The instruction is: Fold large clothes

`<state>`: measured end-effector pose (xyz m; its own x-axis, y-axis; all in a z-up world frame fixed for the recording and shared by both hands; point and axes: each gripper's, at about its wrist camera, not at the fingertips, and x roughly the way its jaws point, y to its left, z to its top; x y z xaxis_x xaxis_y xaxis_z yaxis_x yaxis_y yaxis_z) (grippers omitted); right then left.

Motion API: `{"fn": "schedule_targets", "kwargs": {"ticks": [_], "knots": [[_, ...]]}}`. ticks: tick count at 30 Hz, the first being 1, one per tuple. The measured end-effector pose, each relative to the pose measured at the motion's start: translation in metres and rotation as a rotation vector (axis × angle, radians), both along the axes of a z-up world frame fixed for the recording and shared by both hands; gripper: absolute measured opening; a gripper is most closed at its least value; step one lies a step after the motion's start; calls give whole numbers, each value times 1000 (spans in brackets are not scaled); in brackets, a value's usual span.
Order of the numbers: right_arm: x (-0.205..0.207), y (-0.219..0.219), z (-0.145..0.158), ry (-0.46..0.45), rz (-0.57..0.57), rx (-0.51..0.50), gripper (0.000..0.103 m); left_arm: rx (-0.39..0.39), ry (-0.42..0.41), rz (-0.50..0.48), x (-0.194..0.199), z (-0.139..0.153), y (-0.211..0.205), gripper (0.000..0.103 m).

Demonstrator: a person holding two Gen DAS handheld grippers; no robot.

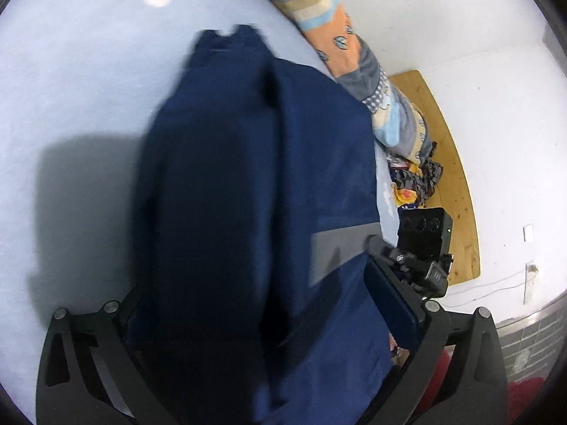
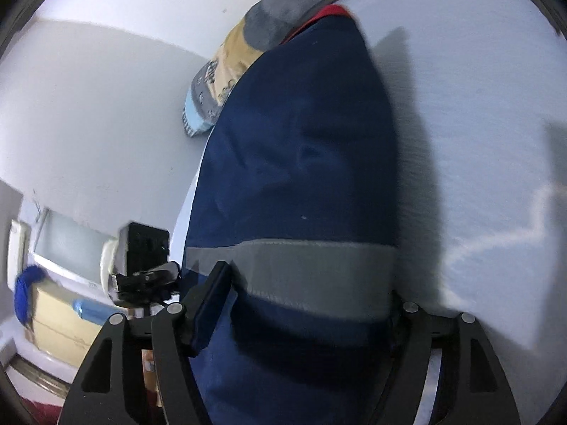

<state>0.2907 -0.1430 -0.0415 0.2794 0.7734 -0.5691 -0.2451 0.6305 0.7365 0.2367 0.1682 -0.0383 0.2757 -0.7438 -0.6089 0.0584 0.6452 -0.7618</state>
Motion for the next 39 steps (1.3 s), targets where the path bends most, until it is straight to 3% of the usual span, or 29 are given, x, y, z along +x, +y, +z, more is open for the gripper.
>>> {"fn": "schedule_targets", "kwargs": {"ticks": [2,3,4,8,11,14,20,24,26,27,28,29,32,35,36,38,39], "knots": [[-6,3,11,-45,-3,-45,53,106,-13,-19,-3,10,-21,84],[-8,1,19,-61,-4,-35,43,131,-17,-19,-3,12,-26,82],[-10,-1,27,-75,-2,-31,40,137,-24,-15,-5,19,-31,80],[-27,-7,60,-151,-8,-102,39,129,-82,-36,-17,50,-60,77],[-38,-33,80,-154,-39,-80,39,134,-105,-70,-23,64,-81,77],[-52,-65,97,-172,-71,-87,39,91,-116,-109,-29,74,-108,77],[-68,-125,96,-127,-157,-102,39,115,-136,-200,-32,80,-163,77],[-59,-147,64,-17,-217,-182,49,271,-132,-219,-27,62,-206,77],[-48,-150,38,93,-250,-247,54,445,-116,-196,-22,48,-220,77],[-45,-154,28,153,-268,-238,57,536,-105,-191,-20,41,-225,78],[-46,-158,27,184,-288,-209,57,574,-109,-192,-19,41,-227,80],[-48,-159,32,183,-303,-202,57,605,-123,-193,-20,45,-228,80],[-60,-157,61,118,-323,-324,60,705,-194,-179,-23,62,-230,80],[-74,-163,80,46,-349,-380,60,830,-278,-137,-31,76,-218,82],[-80,-170,87,17,-350,-392,59,911,-309,-103,-34,72,-209,82],[-94,-170,104,-46,-348,-415,58,1183,-419,-57,-51,75,-205,82],[-105,-165,111,-73,-342,-421,57,1242,-446,-61,-55,75,-206,82]]}}
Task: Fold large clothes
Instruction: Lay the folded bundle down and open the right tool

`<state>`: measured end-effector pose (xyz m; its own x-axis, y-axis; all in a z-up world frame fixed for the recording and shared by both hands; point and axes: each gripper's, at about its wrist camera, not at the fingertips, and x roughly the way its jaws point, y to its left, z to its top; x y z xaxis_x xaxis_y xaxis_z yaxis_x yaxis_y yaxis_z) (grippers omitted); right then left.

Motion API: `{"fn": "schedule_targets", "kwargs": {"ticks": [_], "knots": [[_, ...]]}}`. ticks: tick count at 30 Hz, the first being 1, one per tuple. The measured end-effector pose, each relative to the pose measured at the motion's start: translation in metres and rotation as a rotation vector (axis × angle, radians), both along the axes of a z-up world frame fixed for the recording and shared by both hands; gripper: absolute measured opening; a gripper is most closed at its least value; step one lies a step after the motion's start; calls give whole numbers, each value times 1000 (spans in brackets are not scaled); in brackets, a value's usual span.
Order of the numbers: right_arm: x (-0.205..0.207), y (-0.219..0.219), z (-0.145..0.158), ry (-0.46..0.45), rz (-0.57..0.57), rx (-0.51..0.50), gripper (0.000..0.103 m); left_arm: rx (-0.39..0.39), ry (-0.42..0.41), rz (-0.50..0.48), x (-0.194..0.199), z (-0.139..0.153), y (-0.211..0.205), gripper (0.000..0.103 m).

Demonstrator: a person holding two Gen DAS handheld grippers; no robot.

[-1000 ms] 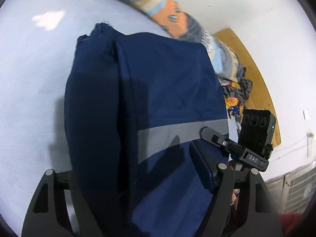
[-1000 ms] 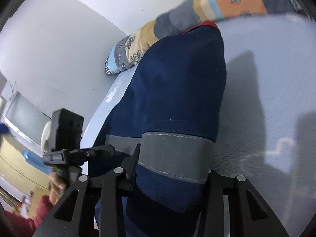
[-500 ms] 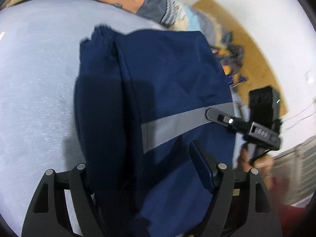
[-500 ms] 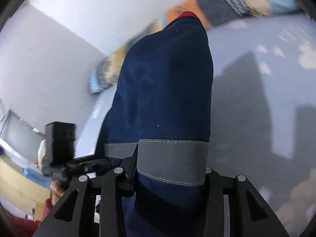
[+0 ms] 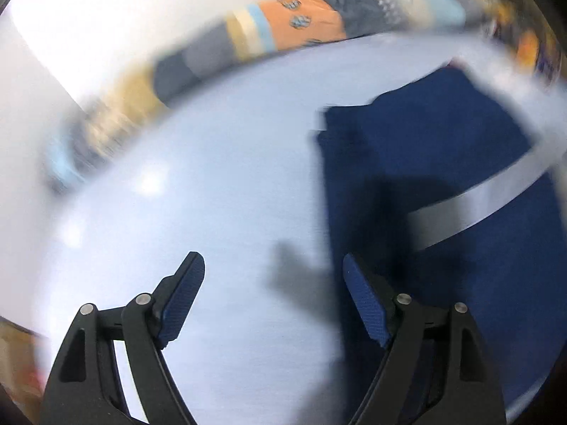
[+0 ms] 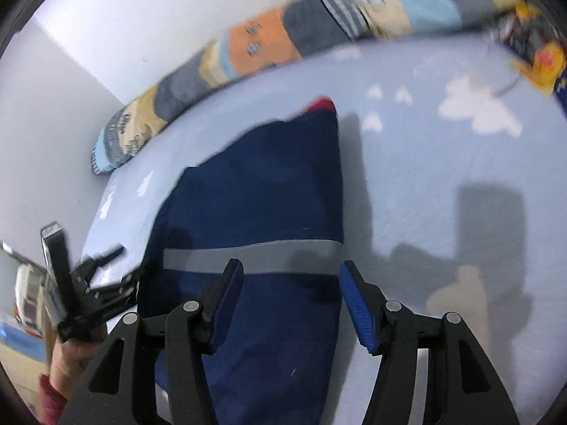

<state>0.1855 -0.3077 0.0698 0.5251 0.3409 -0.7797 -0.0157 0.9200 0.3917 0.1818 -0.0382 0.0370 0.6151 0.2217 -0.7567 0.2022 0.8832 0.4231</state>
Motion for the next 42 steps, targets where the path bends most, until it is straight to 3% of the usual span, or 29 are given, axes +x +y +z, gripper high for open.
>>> {"fn": "schedule_targets", "kwargs": {"ticks": [2,5,7,9,10,13,15,16,17,19,21,27,30,34,36,39,42], "knots": [[-20,-2,8,-33,7,-10,54,76,-30,8,-11,3,4,81],[-53,12,9,-66,25,-53,40,-135,23,-23,-33,21,1,81],[-79,24,4,-72,34,-96,28,-354,64,-50,-56,30,5,81],[-99,37,-2,-83,51,-141,21,-488,106,-88,-78,28,0,81],[-107,44,-5,-87,59,-162,20,-509,114,-109,-85,26,-3,81],[-117,61,-20,-77,87,-237,18,-450,131,-166,-95,2,-23,81],[-113,68,-36,-41,101,-278,18,-354,160,-120,-86,-24,-22,82],[-110,67,-43,-32,98,-263,19,-345,163,-75,-80,-37,-12,87],[-107,66,-50,-22,96,-247,20,-405,178,-42,-73,-44,1,96],[-99,64,-64,8,104,-241,22,-410,169,28,-65,-50,17,98],[-92,66,-71,22,110,-238,24,-395,151,36,-64,-52,24,99],[-94,77,-70,-5,121,-308,31,-342,17,83,-89,-40,14,98],[-104,78,-57,-37,86,-315,34,-379,11,114,-111,-30,6,98],[-130,62,-21,-126,6,-215,41,-434,8,97,-130,-4,4,98],[-143,46,-10,-137,-57,-155,51,-429,-82,34,-147,11,4,98],[-158,20,-5,-126,-128,-88,50,-415,-144,-8,-163,13,15,98],[-167,1,-5,-88,-194,-96,47,-468,-77,28,-149,8,28,98]]}}
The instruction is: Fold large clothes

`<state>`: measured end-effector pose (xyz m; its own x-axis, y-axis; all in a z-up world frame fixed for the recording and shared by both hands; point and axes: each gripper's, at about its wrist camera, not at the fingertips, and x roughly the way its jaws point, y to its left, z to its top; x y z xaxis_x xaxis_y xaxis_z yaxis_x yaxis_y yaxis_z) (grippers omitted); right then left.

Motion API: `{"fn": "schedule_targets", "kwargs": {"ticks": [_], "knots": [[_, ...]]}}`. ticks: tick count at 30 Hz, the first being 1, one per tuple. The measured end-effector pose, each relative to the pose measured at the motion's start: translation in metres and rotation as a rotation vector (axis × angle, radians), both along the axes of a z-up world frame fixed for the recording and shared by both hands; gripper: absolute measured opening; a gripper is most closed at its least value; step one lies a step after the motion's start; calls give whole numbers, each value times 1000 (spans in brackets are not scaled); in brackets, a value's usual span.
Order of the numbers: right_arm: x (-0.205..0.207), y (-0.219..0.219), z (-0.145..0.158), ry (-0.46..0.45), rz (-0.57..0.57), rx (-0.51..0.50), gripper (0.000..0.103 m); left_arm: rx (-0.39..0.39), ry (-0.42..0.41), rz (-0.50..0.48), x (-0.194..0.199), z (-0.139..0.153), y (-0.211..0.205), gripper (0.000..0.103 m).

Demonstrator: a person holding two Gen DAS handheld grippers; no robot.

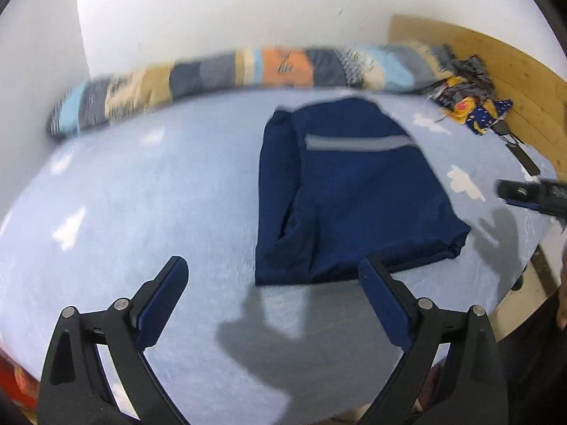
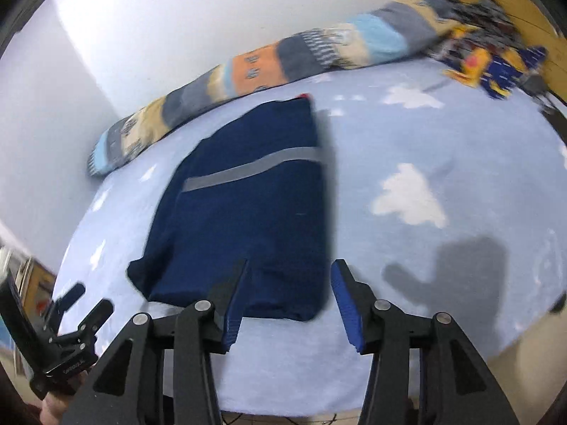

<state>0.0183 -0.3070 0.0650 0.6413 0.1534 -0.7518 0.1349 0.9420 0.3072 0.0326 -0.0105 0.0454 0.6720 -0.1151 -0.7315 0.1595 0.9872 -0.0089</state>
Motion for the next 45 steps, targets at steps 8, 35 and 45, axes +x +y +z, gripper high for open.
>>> {"fn": "schedule_targets", "kwargs": {"ticks": [8,35,45], "knots": [[1,15,-19,59,93,25,27,-22,-15,-66,13,-7,-41,98],[7,49,-73,43,130,-238,24,79,58,53,56,-55,-52,99],[-1,19,-24,-87,95,8,15,132,-45,5,38,-34,-61,98]]}}
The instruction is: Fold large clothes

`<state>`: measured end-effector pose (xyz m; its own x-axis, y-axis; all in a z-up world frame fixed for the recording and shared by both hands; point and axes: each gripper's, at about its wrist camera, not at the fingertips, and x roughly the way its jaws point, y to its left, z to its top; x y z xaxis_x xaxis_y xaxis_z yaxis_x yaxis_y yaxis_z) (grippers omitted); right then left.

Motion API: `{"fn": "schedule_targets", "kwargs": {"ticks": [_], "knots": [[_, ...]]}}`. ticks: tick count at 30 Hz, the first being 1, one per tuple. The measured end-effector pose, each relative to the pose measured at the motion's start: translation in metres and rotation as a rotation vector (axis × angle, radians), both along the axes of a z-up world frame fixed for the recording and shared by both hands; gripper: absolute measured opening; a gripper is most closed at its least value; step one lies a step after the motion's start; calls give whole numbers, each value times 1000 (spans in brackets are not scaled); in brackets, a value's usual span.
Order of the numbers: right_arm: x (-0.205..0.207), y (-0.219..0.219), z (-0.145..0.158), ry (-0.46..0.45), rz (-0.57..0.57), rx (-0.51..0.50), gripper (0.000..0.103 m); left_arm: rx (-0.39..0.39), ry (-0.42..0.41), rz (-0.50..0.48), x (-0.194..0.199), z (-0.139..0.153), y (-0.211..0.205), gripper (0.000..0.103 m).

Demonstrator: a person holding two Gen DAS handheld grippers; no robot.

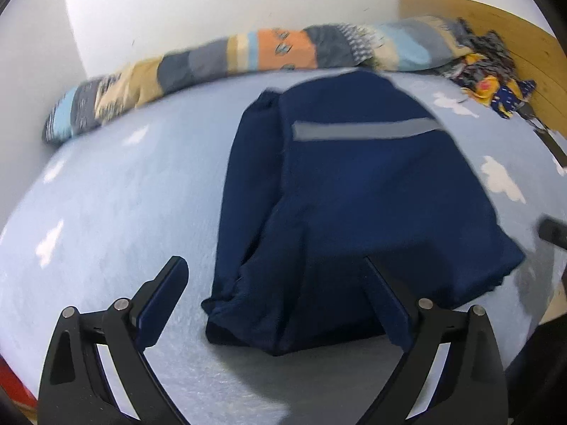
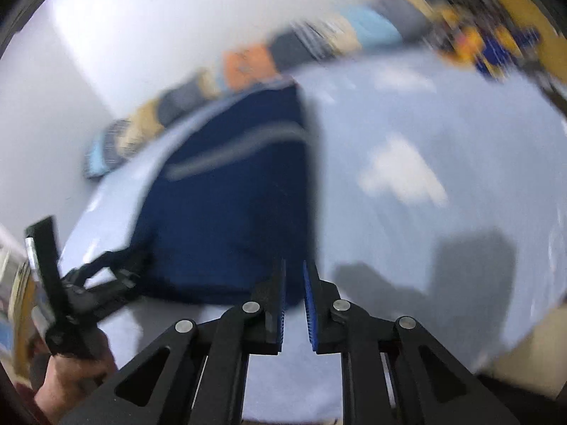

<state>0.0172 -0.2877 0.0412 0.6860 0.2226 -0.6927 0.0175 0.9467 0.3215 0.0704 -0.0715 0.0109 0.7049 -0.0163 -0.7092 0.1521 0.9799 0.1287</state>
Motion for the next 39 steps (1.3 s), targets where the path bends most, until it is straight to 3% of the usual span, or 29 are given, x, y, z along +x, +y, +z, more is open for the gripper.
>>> {"fn": "schedule_targets", "kwargs": {"ticks": [4,7,12,20,24,35,37,39], "knots": [[17,24,-14,43,52,-29,15,33,-47,-82,-10,5,-17,98],[22,27,-19,49,44,-43,15,81,-20,-112,-9,-6,-24,98],[18,23,-19,51,30,-5,16,88,-18,-110,-9,-9,-24,98],[6,40,-5,-36,65,-112,18,82,-24,-105,-14,-6,-24,98],[13,49,-15,13,100,-116,18,89,-26,-109,-15,-6,-22,98],[10,52,-8,-5,89,-112,18,102,-34,-92,-20,-2,-16,98],[5,51,0,-20,80,-117,22,85,-39,-82,-22,2,-14,98],[-4,51,11,-53,73,-125,34,63,-42,-66,-24,8,-12,98]]}}
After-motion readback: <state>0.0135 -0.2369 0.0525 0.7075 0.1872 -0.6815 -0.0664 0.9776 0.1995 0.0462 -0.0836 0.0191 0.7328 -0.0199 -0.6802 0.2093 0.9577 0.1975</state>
